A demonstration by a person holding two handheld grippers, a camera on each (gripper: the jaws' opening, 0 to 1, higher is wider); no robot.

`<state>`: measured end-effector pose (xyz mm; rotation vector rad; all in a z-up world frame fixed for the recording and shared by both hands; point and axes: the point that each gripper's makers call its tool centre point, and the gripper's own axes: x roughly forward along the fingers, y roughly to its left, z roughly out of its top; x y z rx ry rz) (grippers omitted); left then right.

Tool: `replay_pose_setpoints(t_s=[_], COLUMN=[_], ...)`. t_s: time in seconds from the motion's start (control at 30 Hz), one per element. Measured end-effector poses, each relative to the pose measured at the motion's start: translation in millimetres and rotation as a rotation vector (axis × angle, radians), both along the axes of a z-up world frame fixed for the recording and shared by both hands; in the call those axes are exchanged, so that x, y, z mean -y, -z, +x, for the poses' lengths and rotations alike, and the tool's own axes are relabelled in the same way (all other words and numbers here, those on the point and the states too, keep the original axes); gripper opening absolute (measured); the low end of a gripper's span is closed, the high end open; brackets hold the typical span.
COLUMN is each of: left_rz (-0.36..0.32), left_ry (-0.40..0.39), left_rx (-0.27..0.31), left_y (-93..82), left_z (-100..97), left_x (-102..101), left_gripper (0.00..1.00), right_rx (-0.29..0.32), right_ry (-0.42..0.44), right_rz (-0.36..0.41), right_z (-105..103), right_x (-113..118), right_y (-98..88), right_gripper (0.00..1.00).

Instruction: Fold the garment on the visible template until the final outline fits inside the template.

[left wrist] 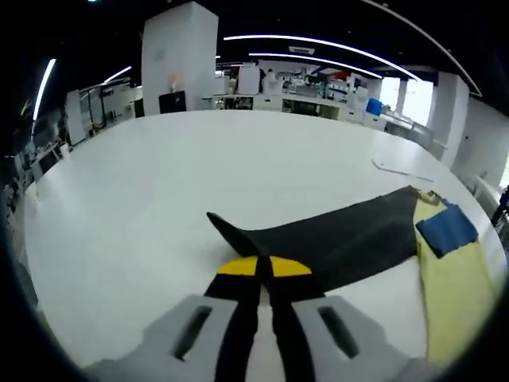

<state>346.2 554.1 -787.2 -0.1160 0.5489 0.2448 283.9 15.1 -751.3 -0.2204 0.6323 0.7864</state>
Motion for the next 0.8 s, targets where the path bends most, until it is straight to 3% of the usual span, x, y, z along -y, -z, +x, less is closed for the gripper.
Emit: replay_pose_setpoints(t_s=[0.23,0.53,0.8], left_rz=[-0.007,0.003,0.002], left_ry=[0.019,0.115,0.173], left_rx=[0.018,0.029,0.035], left_y=[-8.8,-23.7,-27.8], left_z=[11.2,25.4,38.9], left_x=[6.7,56.7,76.3], left_gripper=[0.00,0.00,0.00], right_rx=[0.005,-0.008,-0.018], right_ry=[-0.009,-0.024,-0.024], right_rz=[0.014,0.031,0.036], right_z=[-0.5,-5.6,-7.6], right_x=[-3.7,-16.4,-14.9], right_y=[-2.2,-0.1,2.1], right_gripper=[0.99,0.99,0.99])
